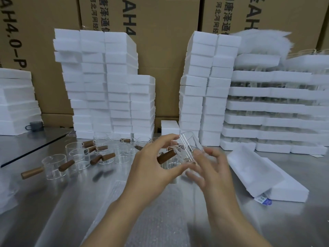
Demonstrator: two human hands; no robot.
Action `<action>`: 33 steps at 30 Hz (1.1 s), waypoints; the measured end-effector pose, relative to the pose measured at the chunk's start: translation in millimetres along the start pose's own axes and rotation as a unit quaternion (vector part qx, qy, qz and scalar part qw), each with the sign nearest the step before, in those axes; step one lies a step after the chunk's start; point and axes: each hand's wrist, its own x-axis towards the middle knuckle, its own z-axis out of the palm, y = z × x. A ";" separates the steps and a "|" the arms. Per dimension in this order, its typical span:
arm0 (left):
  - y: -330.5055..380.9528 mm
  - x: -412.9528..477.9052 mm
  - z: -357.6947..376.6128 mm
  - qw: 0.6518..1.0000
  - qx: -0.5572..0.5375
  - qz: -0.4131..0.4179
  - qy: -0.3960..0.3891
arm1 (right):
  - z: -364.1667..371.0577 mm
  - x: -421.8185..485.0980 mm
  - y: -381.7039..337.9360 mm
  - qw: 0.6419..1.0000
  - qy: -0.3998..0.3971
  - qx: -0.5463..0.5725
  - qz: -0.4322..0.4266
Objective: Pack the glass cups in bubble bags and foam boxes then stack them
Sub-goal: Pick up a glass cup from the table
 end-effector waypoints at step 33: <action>-2.8 -25.5 31.4 0.996 -0.043 -0.079 0.001 | -9.8 -2.6 13.6 0.999 -0.024 -0.023 0.024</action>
